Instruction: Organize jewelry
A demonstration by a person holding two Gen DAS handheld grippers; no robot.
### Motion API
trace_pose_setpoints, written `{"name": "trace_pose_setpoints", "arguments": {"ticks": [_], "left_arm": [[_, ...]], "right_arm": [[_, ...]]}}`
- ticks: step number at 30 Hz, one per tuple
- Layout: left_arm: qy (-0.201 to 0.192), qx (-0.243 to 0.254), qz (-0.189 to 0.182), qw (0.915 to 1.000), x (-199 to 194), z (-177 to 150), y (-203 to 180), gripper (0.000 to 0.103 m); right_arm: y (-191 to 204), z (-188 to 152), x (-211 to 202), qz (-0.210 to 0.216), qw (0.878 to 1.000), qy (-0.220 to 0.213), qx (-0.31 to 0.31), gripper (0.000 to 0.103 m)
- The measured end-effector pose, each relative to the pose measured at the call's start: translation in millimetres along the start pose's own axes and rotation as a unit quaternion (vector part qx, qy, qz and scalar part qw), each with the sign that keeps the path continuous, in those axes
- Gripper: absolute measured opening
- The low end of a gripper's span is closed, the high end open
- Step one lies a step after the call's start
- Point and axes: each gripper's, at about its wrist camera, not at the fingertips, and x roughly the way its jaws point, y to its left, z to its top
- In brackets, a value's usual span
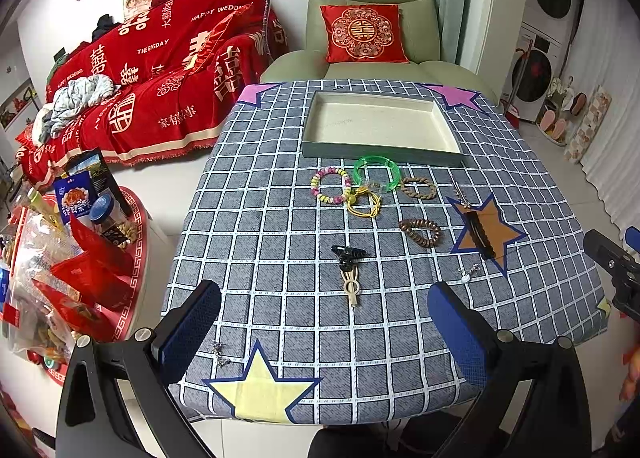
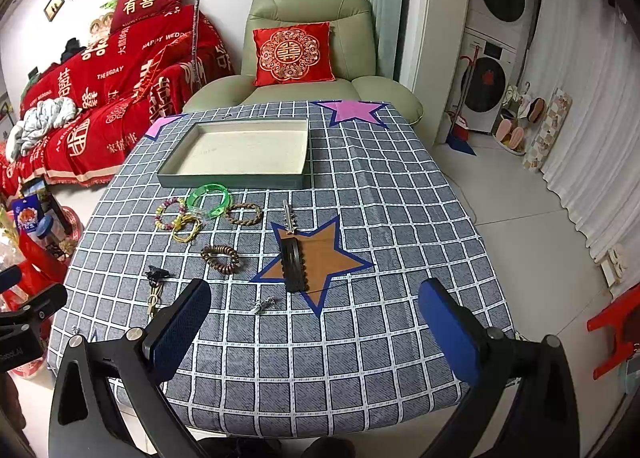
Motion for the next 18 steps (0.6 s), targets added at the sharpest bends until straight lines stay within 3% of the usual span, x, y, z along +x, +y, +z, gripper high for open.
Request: {"name": "trace_pose_setpoints", "arguments": {"ticks": [18], "left_arm": [[0.001, 0.0, 0.0, 1.0, 1.2, -0.6, -0.1, 0.103]], "right_arm": [[1.6, -2.2, 5.0, 0.0, 1.0, 0.001, 0.0, 0.103]]}}
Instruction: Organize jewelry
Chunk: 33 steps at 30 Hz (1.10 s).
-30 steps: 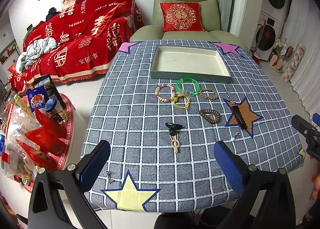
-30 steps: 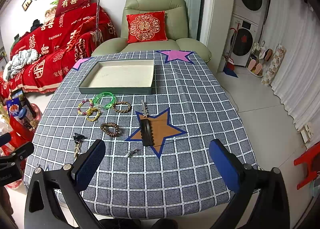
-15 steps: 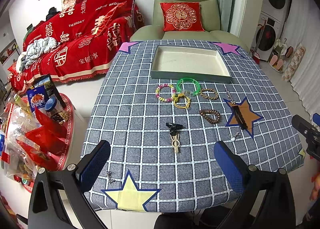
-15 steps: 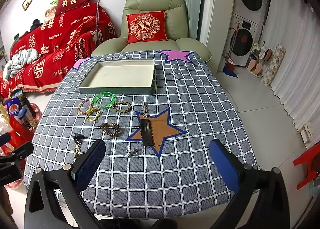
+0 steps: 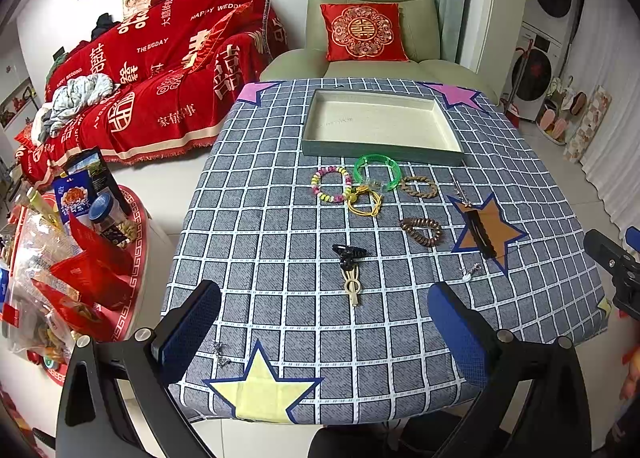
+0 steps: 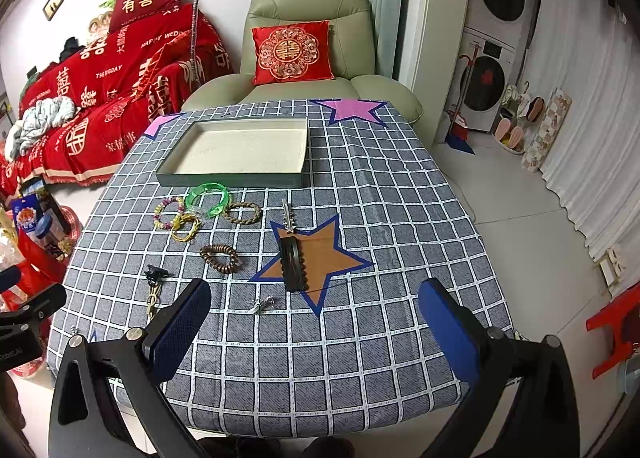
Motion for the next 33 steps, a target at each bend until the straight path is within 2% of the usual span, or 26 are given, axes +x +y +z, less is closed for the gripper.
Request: {"name": "trace_pose_setpoints", "arguments": {"ticks": [8, 13, 24, 33], "left_arm": [[0.01, -0.001, -0.005, 0.9999, 6.8, -2.5, 3.2, 0.103], [0.041, -0.005, -0.012, 0.9991, 20.1, -4.8, 9.7, 0.103], [0.102, 0.004, -0.045, 0.9938, 59.2, -2.5, 21.5, 0.103], [0.134, 0.012, -0.062, 0.989, 101.5, 10.2, 18.9, 0.103]], "right_arm": [[-0.9, -5.4, 2.9, -0.002, 1.0, 0.018, -0.016, 0.103], [2.7, -3.5, 8.0, -0.003, 0.999, 0.038, -0.019, 0.103], [13.5, -1.5, 40.9, -0.001, 0.993, 0.12, 0.017, 0.103], [16.1, 4.6, 84.4, 0.0, 0.983, 0.183, 0.021, 0.103]]}}
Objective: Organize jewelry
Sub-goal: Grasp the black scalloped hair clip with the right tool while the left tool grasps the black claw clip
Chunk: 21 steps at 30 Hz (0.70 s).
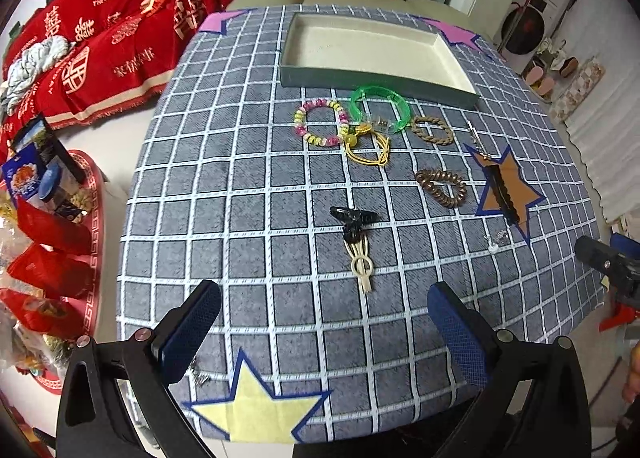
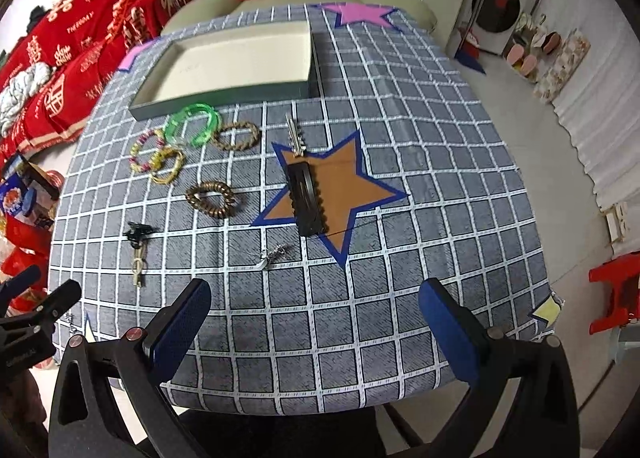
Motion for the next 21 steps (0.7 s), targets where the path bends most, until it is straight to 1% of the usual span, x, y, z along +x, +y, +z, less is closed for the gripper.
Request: {"name": "trace_pose_setpoints", "arguments": {"ticks": [6, 8, 13, 14, 15, 17, 20, 21], "left_arm": [[0.022, 0.007, -0.007, 0.9997, 27.8, 14.6, -5.7, 0.102], [0.033, 0.013, -0.005, 0.9994, 38.6, 20.0, -8.3, 0.1], [0.047, 0.008, -0.004, 0.9988, 60.8, 34.5, -12.8, 0.1], [0.05, 0.009, -0.004, 0.9987, 66.2, 38.2, -13.6, 0.098], [0.052, 0.01, -0.003, 0.9986, 70.0, 40.5, -14.0, 0.091], [0.064, 0.008, -0.003, 0.9979, 81.0, 45.3, -14.3, 0.088], [0.074, 0.001, -0.002, 0.9973, 92.1, 50.1, -14.1, 0.088], [0.076, 0.002, -0.002, 0.9971, 93.7, 50.1, -14.8, 0.088]], "right_arm": [[-5.1, 17.2, 36.6, 0.0, 0.999, 0.042, 0.001, 0.103], [-5.9, 23.7, 47.6, 0.001, 0.999, 0.052, 0.004, 0.103], [-5.1, 44.8, 78.1, 0.009, 0.997, 0.073, 0.004, 0.103], [-4.2, 49.4, 85.0, 0.01, 0.997, 0.078, 0.002, 0.103], [-3.6, 52.8, 90.5, 0.01, 0.997, 0.082, 0.0, 0.102], [-2.1, 60.1, 103.5, 0.011, 0.996, 0.091, -0.004, 0.101], [-0.6, 67.4, 120.5, 0.01, 0.994, 0.107, -0.008, 0.091], [-0.2, 68.9, 125.5, 0.012, 0.993, 0.114, -0.009, 0.085]]}}
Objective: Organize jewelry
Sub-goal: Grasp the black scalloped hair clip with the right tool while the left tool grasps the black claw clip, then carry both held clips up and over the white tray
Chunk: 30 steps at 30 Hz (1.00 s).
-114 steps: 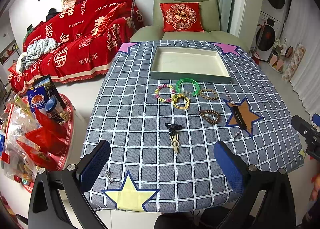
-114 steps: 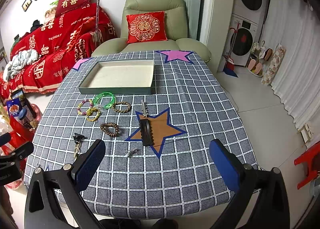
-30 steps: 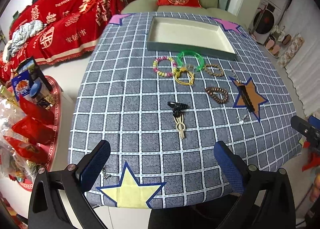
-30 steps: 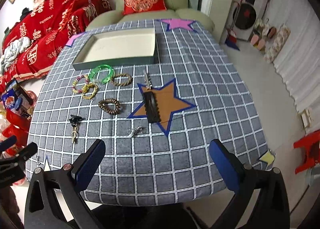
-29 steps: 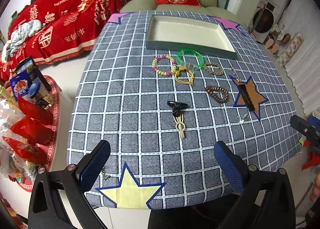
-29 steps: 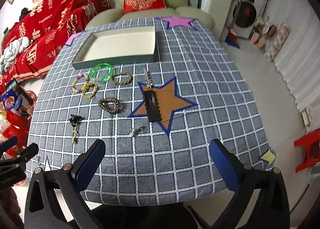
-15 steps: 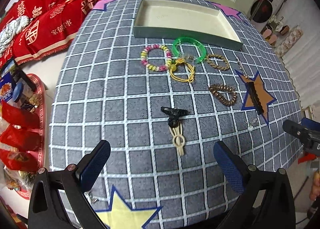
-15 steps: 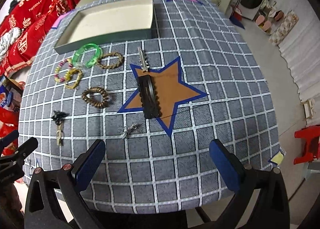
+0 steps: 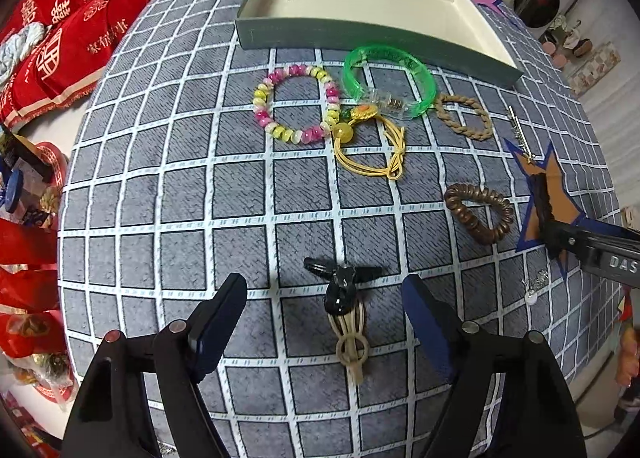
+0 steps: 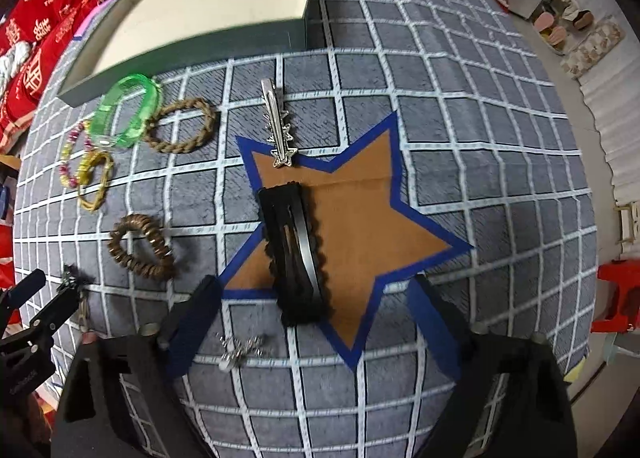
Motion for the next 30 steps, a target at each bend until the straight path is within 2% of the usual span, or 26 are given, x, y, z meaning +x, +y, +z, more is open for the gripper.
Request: {"name": "trace_pose_setpoints", "arguments": {"ticks": [1, 2, 3, 5, 7, 8, 9, 10, 11, 12, 16, 23, 30], "left_arm": [[0.003, 0.002, 0.001, 1.0, 1.6, 0.8, -0.7, 0.087], [0.006, 0.004, 0.001, 1.0, 3.9, 0.9, -2.3, 0.081], [0.011, 0.006, 0.001, 0.9999, 6.0, 0.8, -3.4, 0.076], [0.022, 0.007, 0.003, 0.9997, 12.3, 1.3, -5.8, 0.075], [0.021, 0.01, 0.01, 0.9997, 16.0, -0.3, -10.1, 0.07], [0.018, 0.016, 0.013, 0.9996, 16.4, -1.5, -12.1, 0.062], [0.013, 0.023, 0.017, 0.9995, 16.3, -2.2, -14.6, 0.049], [0.01, 0.03, 0.018, 0.9993, 15.8, -2.3, -16.2, 0.043], [0.009, 0.033, 0.015, 0.9993, 15.6, -3.1, -16.9, 0.033], [0.009, 0.032, 0.009, 0.9994, 15.6, -2.5, -17.4, 0.026], [0.002, 0.02, -0.004, 0.9998, 9.0, 2.1, -12.2, 0.026], [-0.021, 0.008, -0.026, 0.9994, -23.6, 15.8, -3.0, 0.026], [-0.057, 0.012, -0.027, 0.998, -49.5, 39.2, -4.2, 0.026]], "right_arm": [[0.8, 2.0, 4.7, 0.003, 1.0, 0.008, 0.0, 0.079], [2.1, 3.3, 9.4, 0.006, 1.0, 0.017, 0.0, 0.077], [3.9, 3.8, 13.3, 0.005, 1.0, 0.022, 0.0, 0.076], [10.8, 3.7, 17.3, -0.012, 1.0, 0.02, -0.014, 0.075], [16.3, 4.0, 19.1, -0.013, 1.0, 0.017, -0.023, 0.07], [19.0, 4.1, 20.6, -0.012, 0.999, 0.016, -0.025, 0.068], [21.8, 4.5, 20.1, -0.012, 0.999, 0.015, -0.028, 0.057], [26.8, 4.9, 19.5, -0.012, 0.999, 0.012, -0.03, 0.042], [31.5, 5.9, 18.1, -0.012, 0.999, 0.011, -0.032, 0.034], [34.7, 9.0, 12.9, -0.01, 0.999, 0.014, -0.032, 0.032], [38.4, 18.1, 9.0, 0.003, 1.0, 0.019, -0.021, 0.032], [5.7, 37.9, 0.6, 0.059, 0.998, 0.018, 0.012, 0.032], [7.0, 67.6, -28.9, 0.099, 0.995, -0.004, 0.013, 0.032]]}}
